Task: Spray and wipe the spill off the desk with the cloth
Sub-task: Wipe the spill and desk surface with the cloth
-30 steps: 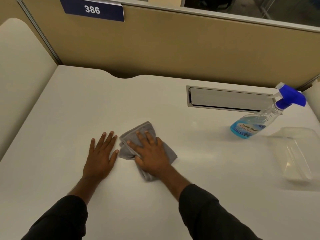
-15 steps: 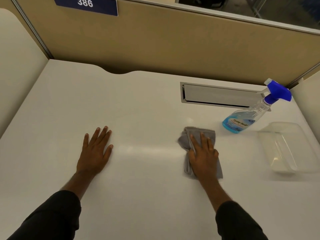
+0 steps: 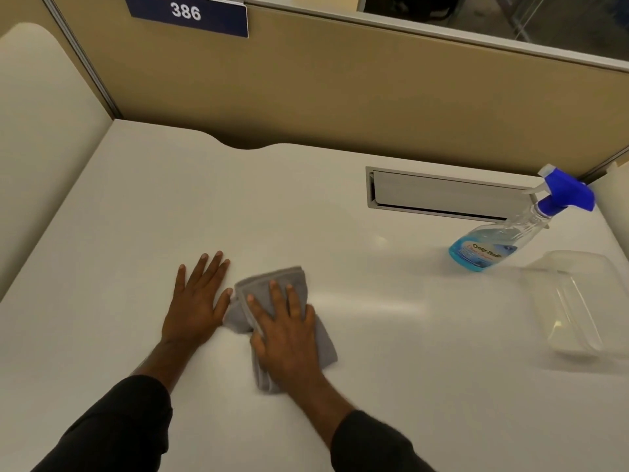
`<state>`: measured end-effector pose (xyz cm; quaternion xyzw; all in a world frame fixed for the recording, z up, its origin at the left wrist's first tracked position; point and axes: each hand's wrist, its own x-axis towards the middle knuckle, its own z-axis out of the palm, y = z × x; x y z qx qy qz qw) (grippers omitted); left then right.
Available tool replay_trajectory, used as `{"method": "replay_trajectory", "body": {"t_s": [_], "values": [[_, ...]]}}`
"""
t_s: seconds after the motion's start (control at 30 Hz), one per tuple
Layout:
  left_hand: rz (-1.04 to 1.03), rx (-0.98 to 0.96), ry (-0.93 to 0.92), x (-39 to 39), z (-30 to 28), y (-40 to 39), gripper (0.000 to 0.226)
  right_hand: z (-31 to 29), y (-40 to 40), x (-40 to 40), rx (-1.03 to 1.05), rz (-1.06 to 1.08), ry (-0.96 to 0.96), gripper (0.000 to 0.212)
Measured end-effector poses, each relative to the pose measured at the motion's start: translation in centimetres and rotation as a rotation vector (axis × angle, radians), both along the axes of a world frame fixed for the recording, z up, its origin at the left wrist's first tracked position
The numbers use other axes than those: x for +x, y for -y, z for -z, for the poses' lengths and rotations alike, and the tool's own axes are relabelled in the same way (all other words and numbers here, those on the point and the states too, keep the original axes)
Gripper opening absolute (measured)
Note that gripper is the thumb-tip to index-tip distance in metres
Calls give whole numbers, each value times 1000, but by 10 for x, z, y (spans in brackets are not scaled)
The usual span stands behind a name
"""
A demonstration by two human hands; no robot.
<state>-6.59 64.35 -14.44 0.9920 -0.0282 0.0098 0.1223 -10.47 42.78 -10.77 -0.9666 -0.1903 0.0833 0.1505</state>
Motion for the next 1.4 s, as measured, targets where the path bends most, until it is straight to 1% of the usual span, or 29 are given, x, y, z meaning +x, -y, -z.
{"method": "replay_trajectory", "body": {"t_s": [0.07, 0.17, 0.33, 0.5, 0.67, 0.8, 0.93, 1.1, 1.23, 1.4], "values": [[6, -4, -2, 0, 0, 0, 61, -2, 2, 37, 1, 16, -25, 64], [0, -7, 8, -1, 0, 0, 61, -5, 22, 86, -43, 73, -6, 62], [-3, -27, 7, -1, -2, 1, 60, -9, 93, 130, -172, 240, 19, 65], [0, -22, 14, -1, 0, 0, 61, -1, 166, 115, -218, 344, 45, 65], [-4, -13, 23, -1, 2, 0, 60, 2, 197, 57, -239, 474, 42, 66], [-6, -2, 18, -1, 4, -1, 61, -4, 193, -2, -243, 514, 32, 62], [-2, 4, 19, -1, 5, -2, 61, -8, 172, -52, -261, 484, 53, 64], [-2, -5, 13, -1, 2, 0, 61, -1, 131, -96, -213, 381, 32, 75], [-1, -9, 6, -1, 1, -1, 62, -3, 89, -101, -163, 282, -14, 82], [1, -12, -29, -2, -4, 1, 64, -15, 69, -84, -126, 247, -5, 75]]}}
